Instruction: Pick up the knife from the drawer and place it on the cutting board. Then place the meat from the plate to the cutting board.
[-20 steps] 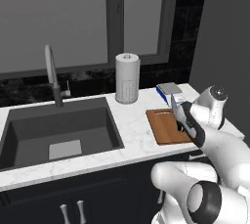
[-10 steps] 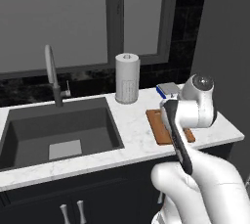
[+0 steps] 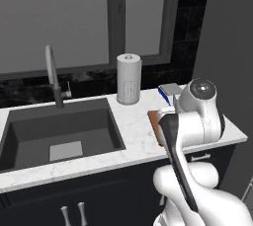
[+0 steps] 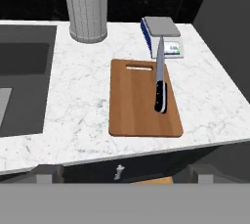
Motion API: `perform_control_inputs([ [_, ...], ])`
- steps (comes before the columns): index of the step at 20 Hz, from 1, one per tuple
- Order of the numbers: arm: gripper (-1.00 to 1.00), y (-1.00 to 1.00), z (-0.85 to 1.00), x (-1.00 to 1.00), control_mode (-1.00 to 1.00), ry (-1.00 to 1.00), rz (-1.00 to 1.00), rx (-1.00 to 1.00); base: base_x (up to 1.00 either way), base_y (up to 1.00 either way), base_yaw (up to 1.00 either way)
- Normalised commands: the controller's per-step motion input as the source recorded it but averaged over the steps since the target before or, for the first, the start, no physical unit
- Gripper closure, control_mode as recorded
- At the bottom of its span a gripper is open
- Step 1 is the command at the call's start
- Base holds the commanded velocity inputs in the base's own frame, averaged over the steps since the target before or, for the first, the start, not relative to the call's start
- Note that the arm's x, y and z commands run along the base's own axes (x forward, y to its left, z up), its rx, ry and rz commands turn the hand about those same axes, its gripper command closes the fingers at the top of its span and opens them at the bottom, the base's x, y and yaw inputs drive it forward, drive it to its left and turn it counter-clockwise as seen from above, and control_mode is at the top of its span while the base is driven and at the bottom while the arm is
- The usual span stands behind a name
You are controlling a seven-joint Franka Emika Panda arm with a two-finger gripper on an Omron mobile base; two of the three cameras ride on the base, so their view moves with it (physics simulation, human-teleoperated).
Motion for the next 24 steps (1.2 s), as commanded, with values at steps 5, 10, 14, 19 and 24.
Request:
perform_control_inputs([
  [5, -1.00, -0.01, 0.00, -0.04, -1.00, 0.00, 0.01, 0.00, 0.00, 0.00, 0.00],
  [10, -1.00, 0.02, -0.01, -0.02, -1.00, 0.00, 0.00, 0.00, 0.00, 0.00, 0.00],
  [14, -1.00, 0.39, -0.02, -0.20, 1.00, 0.00, 0.01, 0.00, -0.09, 0.25, 0.01],
  [19, -1.00, 0.00, 0.00, 0.00, 1.00, 0.00, 0.00, 0.00, -0.29, 1.00, 0.15],
  [24, -1.00, 0.00, 0.00, 0.00, 1.00, 0.00, 0.00, 0.00, -0.18, 1.00, 0.13],
])
